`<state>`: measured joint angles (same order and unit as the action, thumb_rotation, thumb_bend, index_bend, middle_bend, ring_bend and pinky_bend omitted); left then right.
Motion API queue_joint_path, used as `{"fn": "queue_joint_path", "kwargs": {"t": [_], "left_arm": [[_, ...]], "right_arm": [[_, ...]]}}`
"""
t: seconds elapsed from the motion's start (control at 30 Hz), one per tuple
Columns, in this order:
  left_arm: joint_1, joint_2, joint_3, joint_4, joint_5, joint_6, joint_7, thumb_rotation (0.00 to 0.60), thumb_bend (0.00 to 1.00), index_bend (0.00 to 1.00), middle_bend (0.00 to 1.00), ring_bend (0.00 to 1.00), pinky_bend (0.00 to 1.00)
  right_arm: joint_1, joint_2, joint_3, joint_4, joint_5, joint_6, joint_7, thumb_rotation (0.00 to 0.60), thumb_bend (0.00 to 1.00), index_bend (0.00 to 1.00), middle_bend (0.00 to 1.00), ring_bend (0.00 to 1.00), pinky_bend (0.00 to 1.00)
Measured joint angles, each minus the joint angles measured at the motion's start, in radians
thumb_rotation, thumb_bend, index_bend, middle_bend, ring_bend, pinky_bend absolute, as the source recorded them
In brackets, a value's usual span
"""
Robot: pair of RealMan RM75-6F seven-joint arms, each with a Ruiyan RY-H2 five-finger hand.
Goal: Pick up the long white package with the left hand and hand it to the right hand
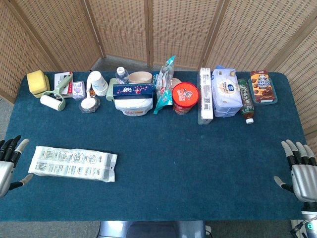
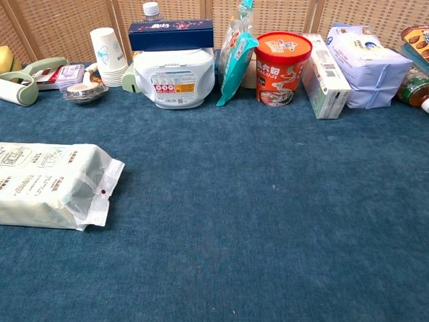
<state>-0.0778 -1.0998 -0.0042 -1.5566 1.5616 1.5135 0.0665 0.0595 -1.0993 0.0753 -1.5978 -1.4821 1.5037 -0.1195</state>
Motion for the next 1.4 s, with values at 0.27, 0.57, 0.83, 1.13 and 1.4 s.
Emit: {"fn": "queue_joint_path", "kwargs": {"t": [0.27, 0.57, 0.83, 1.13, 1.4], "left_arm": [[-0.007, -0.002, 0.003, 0.007, -0.006, -0.024, 0.000, 0.600, 0.00, 0.00, 0.00, 0.00, 0.00], [-0.053, 0.011, 0.046, 0.040, 0.028, -0.149, -0.030, 0.600, 0.00, 0.00, 0.00, 0.00, 0.00], [-0.090, -0.034, 0.040, 0.129, -0.030, -0.237, -0.057, 0.600, 0.00, 0.00, 0.00, 0.00, 0.00], [-0.128, -0.094, 0.027, 0.224, -0.094, -0.337, -0.078, 0.600, 0.00, 0.00, 0.00, 0.00, 0.00], [-0.152, -0.143, 0.021, 0.308, -0.071, -0.335, -0.162, 0.600, 0.00, 0.00, 0.00, 0.00, 0.00]], "right_arm": [[0.003, -0.004, -0.002, -0.004, -0.001, -0.006, -0.011, 0.600, 0.00, 0.00, 0.00, 0.00, 0.00], [0.000, 0.007, -0.003, -0.014, 0.003, -0.008, 0.010, 0.600, 0.00, 0.00, 0.00, 0.00, 0.00], [-0.001, 0.024, -0.003, -0.026, 0.004, -0.013, 0.037, 0.600, 0.00, 0.00, 0.00, 0.00, 0.00], [0.001, 0.034, -0.003, -0.032, 0.013, -0.026, 0.051, 0.600, 0.00, 0.00, 0.00, 0.00, 0.00], [0.003, 0.037, 0.001, -0.033, 0.023, -0.033, 0.060, 0.600, 0.00, 0.00, 0.00, 0.00, 0.00]]}}
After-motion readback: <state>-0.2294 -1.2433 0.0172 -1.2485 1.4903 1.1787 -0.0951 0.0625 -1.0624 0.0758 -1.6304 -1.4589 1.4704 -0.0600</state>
